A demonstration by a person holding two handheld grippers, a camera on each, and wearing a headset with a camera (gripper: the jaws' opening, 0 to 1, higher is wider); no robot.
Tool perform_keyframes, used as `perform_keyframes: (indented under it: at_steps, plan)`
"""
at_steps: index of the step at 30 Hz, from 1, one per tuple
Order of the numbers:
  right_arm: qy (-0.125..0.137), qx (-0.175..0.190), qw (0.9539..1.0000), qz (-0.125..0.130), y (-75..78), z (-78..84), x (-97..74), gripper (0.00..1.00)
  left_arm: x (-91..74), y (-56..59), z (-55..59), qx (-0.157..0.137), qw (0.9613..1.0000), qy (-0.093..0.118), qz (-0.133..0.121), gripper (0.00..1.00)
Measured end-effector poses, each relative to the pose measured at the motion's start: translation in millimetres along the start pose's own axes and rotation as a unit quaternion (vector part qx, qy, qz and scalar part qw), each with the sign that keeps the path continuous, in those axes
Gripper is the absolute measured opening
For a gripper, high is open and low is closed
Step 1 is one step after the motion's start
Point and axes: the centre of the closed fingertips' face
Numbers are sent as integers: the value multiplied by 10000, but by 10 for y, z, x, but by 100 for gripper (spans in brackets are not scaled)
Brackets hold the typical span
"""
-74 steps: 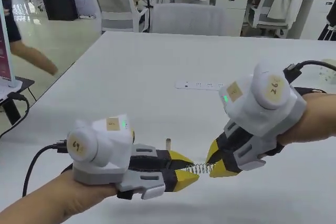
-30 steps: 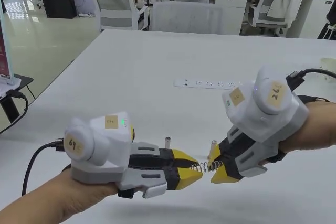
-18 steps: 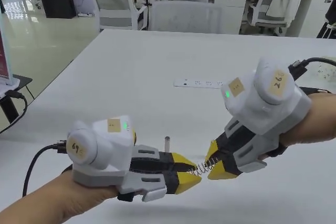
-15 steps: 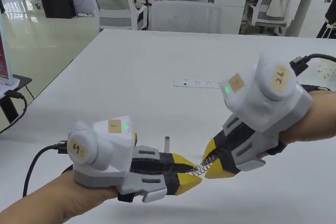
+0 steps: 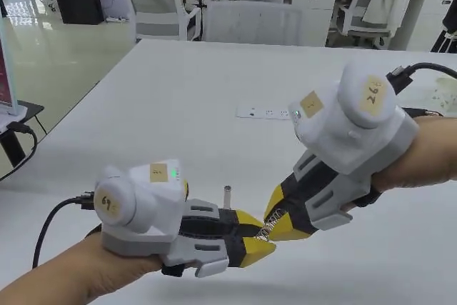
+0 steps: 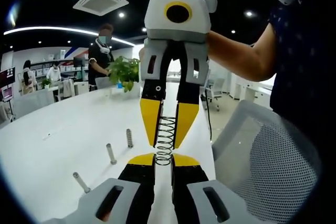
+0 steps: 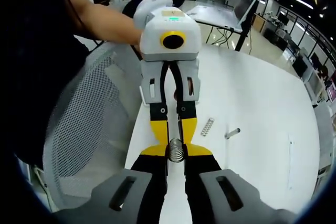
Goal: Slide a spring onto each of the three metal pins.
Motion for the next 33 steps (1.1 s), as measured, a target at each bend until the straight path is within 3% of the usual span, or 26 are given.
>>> perform_keyframes:
  at_steps: [5, 23, 33]
  plan:
    - [-36, 1, 10000, 4, 2, 7, 3, 8, 8, 2, 10, -49, 10000, 2, 11, 6]
    - [-270, -30, 9996, 109, 53, 132, -44, 8, -44, -61, 14, -243, 9995, 88, -194, 35]
    - [-330, 13, 9993, 172, 83, 214, -104, 8, -243, -150, -12, -301, 9986, 78, -432, 45]
Point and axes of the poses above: the centre of the closed fingertips' face, and the gripper's own axes: x roughly forward along the fingers, y roughly to its right, z roughly out of its underside, and after that the axes turned 11 degrees about z, right-handed
